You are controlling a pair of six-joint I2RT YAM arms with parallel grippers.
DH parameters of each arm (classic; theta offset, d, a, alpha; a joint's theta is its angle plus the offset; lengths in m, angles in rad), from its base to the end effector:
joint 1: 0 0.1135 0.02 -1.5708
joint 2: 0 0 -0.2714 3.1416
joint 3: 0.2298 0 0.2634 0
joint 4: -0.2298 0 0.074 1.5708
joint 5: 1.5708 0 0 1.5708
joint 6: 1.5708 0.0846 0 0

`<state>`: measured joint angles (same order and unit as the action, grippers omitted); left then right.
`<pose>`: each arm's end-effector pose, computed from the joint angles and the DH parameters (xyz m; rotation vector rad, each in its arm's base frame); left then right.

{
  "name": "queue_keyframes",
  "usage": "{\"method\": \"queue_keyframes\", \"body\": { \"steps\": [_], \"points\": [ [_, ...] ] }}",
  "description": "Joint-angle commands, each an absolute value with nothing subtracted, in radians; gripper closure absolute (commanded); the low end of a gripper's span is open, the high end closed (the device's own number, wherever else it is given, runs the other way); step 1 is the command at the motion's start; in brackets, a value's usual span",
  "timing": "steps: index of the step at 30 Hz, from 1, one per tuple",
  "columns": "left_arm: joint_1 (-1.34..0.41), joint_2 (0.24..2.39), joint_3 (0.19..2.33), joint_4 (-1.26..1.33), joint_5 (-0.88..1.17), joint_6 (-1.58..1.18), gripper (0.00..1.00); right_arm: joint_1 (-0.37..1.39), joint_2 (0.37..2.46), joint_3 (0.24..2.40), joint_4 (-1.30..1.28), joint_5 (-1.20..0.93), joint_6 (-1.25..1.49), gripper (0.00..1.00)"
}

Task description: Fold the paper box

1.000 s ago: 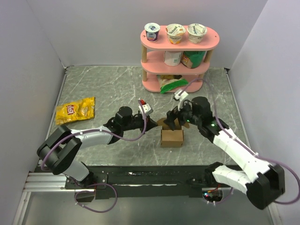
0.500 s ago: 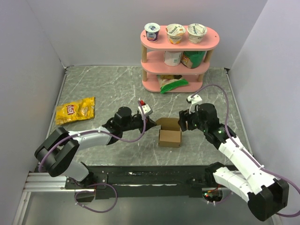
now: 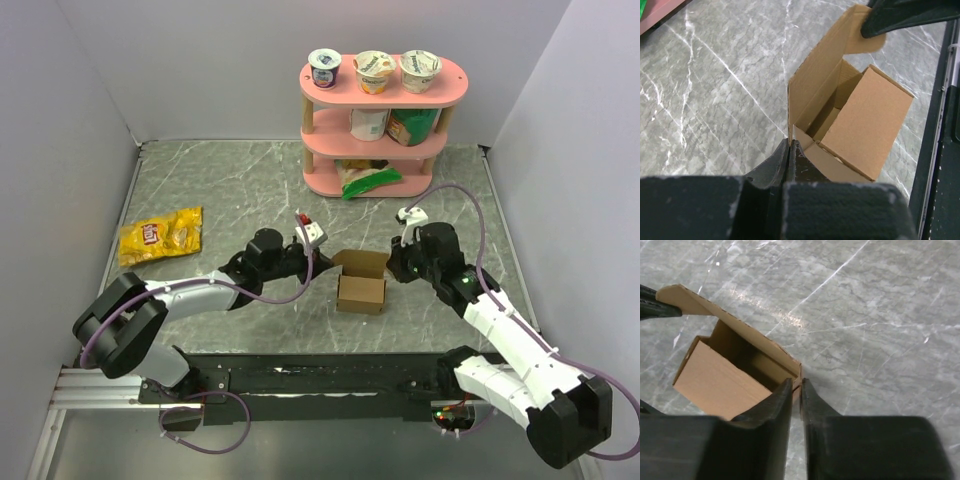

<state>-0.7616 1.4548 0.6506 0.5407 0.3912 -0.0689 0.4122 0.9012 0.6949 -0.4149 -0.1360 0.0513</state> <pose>0.2359 -0.2695 0.2003 0.9147 1.6865 -0.9301 0.2182 0.1079 0.2406 -0.4736 2.1640 0.4081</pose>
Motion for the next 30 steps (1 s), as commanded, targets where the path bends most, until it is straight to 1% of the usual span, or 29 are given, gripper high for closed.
{"method": "queue_keyframes", "body": {
  "steps": [1,4,6,7,9,11,13,15,17,21,25,30],
  "points": [
    [-0.793,1.439,0.704,0.463,0.307,-0.115,0.99,0.408,0.919,0.730,-0.448,-0.153,0.113,0.83],
    [-0.824,1.439,0.721,0.428,0.226,-0.165,0.99,0.410,0.942,0.745,-0.468,-0.163,0.167,0.87],
    [-0.845,1.443,0.727,0.411,0.172,-0.196,0.99,0.413,0.948,0.741,-0.466,-0.150,0.195,0.89],
    [-0.851,1.445,0.738,0.396,0.157,-0.225,0.99,0.414,0.950,0.738,-0.468,-0.138,0.230,0.91],
    [-0.876,1.450,0.747,0.379,0.097,-0.261,0.99,0.431,0.948,0.738,-0.475,-0.089,0.265,0.93],
    [-0.902,1.456,0.761,0.362,0.063,-0.279,0.99,0.452,0.942,0.738,-0.474,-0.020,0.302,0.91],
    [-0.916,1.459,0.779,0.347,0.003,-0.305,0.99,0.486,0.943,0.741,-0.472,0.014,0.319,0.91],
    [-0.930,1.466,0.795,0.315,-0.026,-0.331,0.99,0.512,0.953,0.747,-0.472,0.098,0.324,0.94],
    [-0.937,1.467,0.810,0.302,-0.051,-0.345,0.99,0.564,0.957,0.749,-0.466,0.158,0.330,1.00],
    [-0.939,1.468,0.836,0.281,-0.045,-0.388,0.99,0.626,0.974,0.752,-0.449,0.274,0.334,1.00],
    [-0.940,1.480,0.870,0.247,-0.018,-0.428,0.99,0.667,1.009,0.765,-0.456,0.348,0.336,1.00],
    [-0.963,1.459,0.830,0.248,-0.063,-0.478,0.99,0.680,1.020,0.759,-0.448,0.382,0.345,1.00]
  ]
}}
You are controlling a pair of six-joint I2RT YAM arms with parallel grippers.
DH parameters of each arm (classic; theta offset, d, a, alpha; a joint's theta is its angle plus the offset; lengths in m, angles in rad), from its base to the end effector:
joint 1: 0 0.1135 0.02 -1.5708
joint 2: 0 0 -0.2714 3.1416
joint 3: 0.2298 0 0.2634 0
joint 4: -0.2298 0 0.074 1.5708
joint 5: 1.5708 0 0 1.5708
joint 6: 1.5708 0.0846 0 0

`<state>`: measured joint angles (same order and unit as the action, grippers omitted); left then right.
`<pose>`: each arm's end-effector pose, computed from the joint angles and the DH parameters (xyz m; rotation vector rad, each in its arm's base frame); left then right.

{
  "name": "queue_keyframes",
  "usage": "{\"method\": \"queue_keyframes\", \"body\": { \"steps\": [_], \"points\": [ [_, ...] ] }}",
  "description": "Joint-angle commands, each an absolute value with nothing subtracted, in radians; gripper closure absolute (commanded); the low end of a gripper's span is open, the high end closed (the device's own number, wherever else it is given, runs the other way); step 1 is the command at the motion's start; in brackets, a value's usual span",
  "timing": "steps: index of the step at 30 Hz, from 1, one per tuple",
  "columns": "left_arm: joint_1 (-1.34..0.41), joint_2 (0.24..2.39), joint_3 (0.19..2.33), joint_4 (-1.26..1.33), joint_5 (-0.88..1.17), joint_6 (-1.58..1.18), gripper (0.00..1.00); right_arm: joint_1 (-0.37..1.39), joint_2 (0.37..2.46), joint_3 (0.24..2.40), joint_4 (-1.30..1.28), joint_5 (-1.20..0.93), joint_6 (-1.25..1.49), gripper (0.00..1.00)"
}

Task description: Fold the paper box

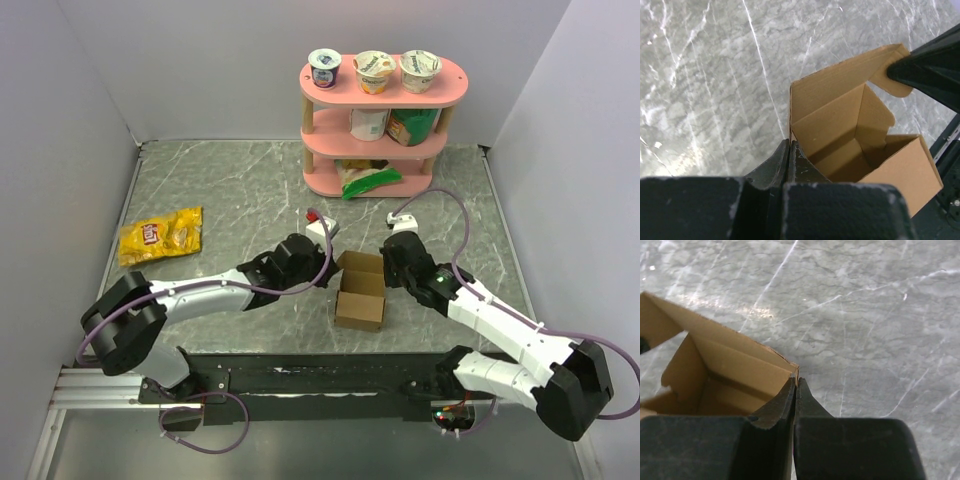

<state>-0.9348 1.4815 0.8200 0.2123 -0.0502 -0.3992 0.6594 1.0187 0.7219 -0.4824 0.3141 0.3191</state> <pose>0.2278 -0.3014 0.2048 0.5266 2.0449 -0.7787 0.2139 0.1327 0.2184 -0.2396 2.2938 0.1302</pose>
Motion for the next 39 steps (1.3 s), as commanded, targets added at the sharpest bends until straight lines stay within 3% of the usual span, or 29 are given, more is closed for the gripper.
{"method": "queue_keyframes", "body": {
  "steps": [1,10,11,13,15,16,19,21,30,37,38,39],
  "points": [
    [-0.966,1.450,0.821,0.252,-0.078,-0.488,0.99,0.680,1.022,0.756,-0.448,0.390,0.348,1.00],
    [-1.046,1.404,0.784,0.250,-0.198,-0.534,0.98,0.713,0.985,0.741,-0.449,0.442,0.377,1.00],
    [-1.055,1.399,0.776,0.277,-0.202,-0.531,0.94,0.716,0.983,0.741,-0.454,0.445,0.377,1.00],
    [-1.077,1.376,0.741,0.311,-0.218,-0.534,0.73,0.715,0.970,0.730,-0.448,0.451,0.377,1.00],
    [-1.083,1.358,0.701,0.363,-0.215,-0.519,0.64,0.713,0.965,0.723,-0.437,0.456,0.377,1.00],
    [-1.081,1.339,0.692,0.374,-0.213,-0.508,0.42,0.713,0.962,0.719,-0.433,0.454,0.377,1.00],
    [-1.083,1.292,0.661,0.390,-0.212,-0.430,0.09,0.715,0.947,0.703,-0.385,0.404,0.354,1.00],
    [-1.080,1.263,0.643,0.391,-0.219,-0.364,0.01,0.712,0.936,0.675,-0.324,0.365,0.305,1.00],
    [-0.908,1.219,0.742,0.302,0.154,-0.106,0.04,0.690,0.899,0.629,-0.175,0.146,0.059,1.00],
    [-0.802,1.397,0.942,0.103,0.463,-0.011,0.01,0.637,0.943,0.652,-0.094,0.009,-0.052,1.00],
    [-0.799,1.417,0.971,0.082,0.492,-0.012,0.01,0.631,0.951,0.666,-0.092,0.005,-0.051,0.96],
    [-0.799,1.436,0.980,0.077,0.514,-0.015,0.04,0.624,0.962,0.672,-0.094,-0.020,-0.049,0.68]
  ]
}}
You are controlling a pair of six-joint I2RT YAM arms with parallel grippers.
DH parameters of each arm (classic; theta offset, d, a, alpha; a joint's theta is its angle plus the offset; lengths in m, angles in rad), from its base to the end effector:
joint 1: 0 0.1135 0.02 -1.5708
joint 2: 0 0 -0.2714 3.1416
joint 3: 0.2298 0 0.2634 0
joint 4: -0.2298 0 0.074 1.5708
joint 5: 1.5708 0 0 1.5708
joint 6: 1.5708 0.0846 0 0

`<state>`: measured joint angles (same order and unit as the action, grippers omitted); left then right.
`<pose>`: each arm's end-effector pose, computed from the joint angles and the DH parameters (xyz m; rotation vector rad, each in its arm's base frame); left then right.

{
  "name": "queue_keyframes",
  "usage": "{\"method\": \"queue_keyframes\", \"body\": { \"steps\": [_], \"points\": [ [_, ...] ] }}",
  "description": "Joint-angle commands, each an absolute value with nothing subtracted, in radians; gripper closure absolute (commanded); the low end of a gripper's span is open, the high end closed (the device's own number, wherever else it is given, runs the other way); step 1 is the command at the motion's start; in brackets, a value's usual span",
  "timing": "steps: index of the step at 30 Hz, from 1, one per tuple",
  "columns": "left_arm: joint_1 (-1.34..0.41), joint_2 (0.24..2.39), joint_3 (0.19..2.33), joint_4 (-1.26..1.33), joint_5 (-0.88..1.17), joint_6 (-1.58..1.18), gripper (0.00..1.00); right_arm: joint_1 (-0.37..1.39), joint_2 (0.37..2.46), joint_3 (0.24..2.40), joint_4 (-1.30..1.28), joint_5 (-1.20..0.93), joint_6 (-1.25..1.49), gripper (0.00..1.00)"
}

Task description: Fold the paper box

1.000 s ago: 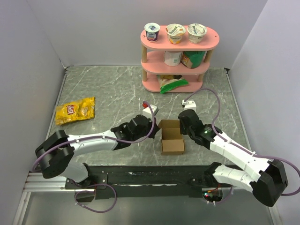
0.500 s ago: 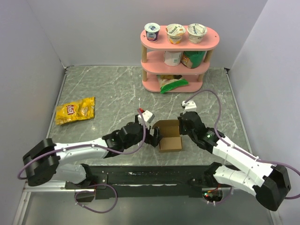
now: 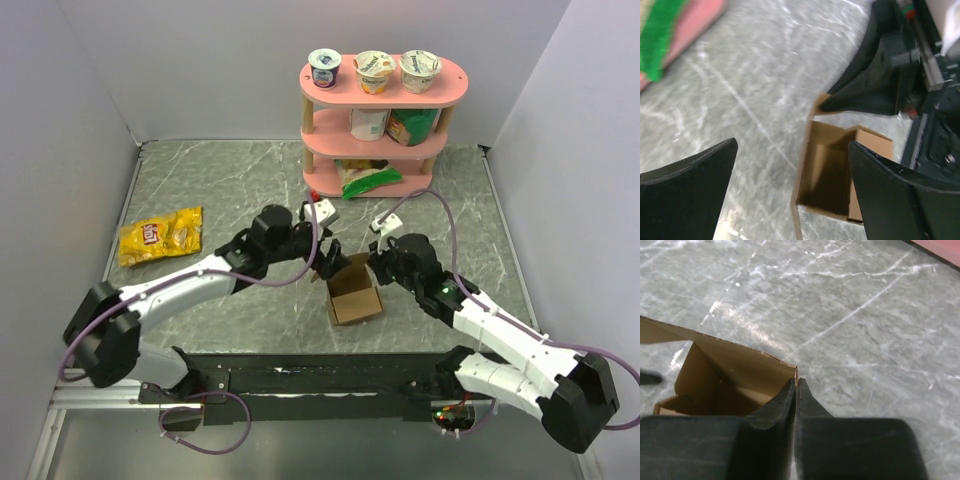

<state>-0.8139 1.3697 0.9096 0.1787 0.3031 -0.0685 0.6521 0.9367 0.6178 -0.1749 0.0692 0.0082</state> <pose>0.2363 -0.2870 0.2763 0.9058 1.7105 -0.8829 0.2110 0.1538 0.2336 -0.6173 1.9867 0.3347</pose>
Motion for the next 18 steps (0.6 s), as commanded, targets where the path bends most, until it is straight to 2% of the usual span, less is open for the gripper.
{"method": "queue_keyframes", "body": {
  "steps": [1,2,3,5,10,15,18],
  "points": [
    [-0.799,1.463,0.986,0.078,0.541,-0.018,0.09,0.620,0.975,0.679,-0.095,-0.015,-0.045,0.45],
    [-0.799,1.473,0.989,0.080,0.543,-0.026,0.11,0.615,0.982,0.698,-0.101,-0.009,-0.026,0.06],
    [-0.799,1.480,0.989,0.081,0.542,-0.029,0.12,0.611,0.985,0.707,-0.127,-0.012,-0.022,0.00],
    [-0.799,1.486,0.983,0.084,0.496,-0.029,0.12,0.606,0.959,0.724,-0.161,0.021,-0.003,0.00],
    [-0.788,1.470,0.976,0.095,0.400,-0.049,0.05,0.603,0.784,0.718,-0.363,0.026,0.104,0.00],
    [-0.743,1.518,1.009,0.104,0.295,-0.153,0.01,0.690,0.642,0.612,-0.443,-0.017,0.267,0.21],
    [-0.678,1.598,1.072,0.032,0.255,-0.242,0.04,0.730,0.606,0.552,-0.431,-0.041,0.359,0.32]
  ]
}}
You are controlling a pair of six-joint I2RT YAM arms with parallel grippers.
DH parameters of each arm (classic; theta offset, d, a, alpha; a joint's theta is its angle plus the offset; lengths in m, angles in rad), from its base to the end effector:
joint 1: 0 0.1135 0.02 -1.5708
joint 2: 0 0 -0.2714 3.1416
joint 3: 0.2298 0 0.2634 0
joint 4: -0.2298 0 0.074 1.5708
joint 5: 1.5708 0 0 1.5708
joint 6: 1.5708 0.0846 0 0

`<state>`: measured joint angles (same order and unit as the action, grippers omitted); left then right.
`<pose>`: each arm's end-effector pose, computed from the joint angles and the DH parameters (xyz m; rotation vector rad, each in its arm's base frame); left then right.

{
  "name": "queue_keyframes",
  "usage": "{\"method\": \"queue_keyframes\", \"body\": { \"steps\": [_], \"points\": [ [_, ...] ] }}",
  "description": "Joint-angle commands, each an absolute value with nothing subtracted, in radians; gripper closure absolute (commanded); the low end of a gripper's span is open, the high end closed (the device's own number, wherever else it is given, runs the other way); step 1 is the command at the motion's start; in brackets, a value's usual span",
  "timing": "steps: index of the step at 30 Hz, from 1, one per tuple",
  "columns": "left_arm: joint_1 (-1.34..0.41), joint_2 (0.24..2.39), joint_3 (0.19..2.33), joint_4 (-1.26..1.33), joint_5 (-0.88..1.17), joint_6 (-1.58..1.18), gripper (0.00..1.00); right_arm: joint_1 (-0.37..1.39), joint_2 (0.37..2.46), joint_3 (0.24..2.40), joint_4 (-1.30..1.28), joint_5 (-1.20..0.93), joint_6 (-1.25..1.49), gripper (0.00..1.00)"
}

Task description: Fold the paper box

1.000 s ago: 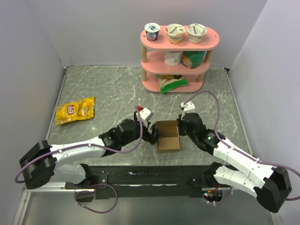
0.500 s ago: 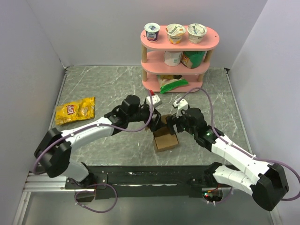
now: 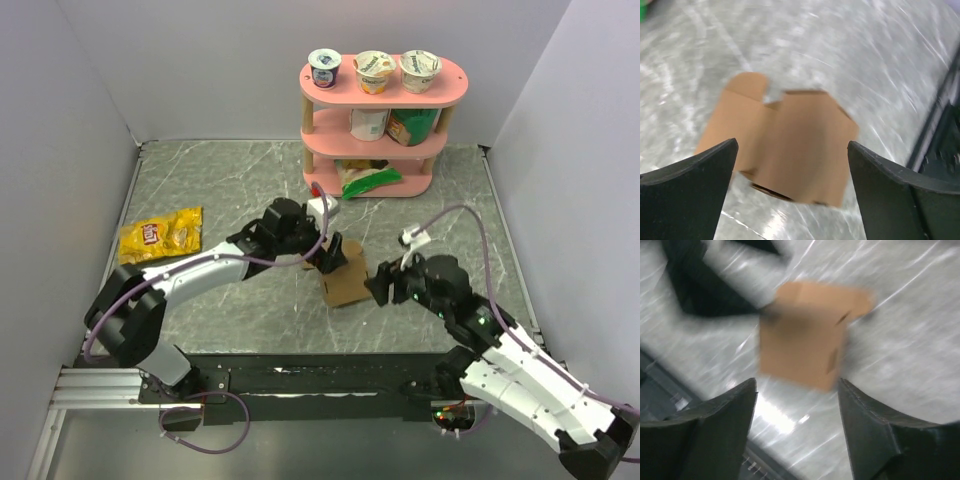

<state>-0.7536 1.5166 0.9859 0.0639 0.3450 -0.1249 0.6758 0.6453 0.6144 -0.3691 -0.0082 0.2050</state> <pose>0.2678 -0.2905 0.2373 0.8705 1.9428 -0.8882 0.1614 0.1303 0.2670 -0.4758 1.9602 0.5775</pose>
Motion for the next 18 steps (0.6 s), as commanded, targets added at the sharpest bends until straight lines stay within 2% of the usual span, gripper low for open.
{"method": "queue_keyframes", "body": {
  "steps": [1,8,13,18],
  "points": [
    [-0.664,1.609,1.075,0.034,0.253,-0.285,0.05,0.735,0.621,0.549,-0.411,-0.061,0.377,0.34],
    [-0.548,1.508,0.939,0.182,0.180,-0.469,0.01,0.787,0.886,0.667,-0.318,-0.063,0.399,0.41],
    [-0.474,1.391,0.858,0.193,0.173,-0.522,0.01,0.787,1.050,0.773,-0.296,-0.006,0.390,0.49],
    [-0.433,1.341,0.815,0.181,0.172,-0.528,0.01,0.756,1.227,0.902,-0.311,0.043,0.348,0.51]
  ]
}}
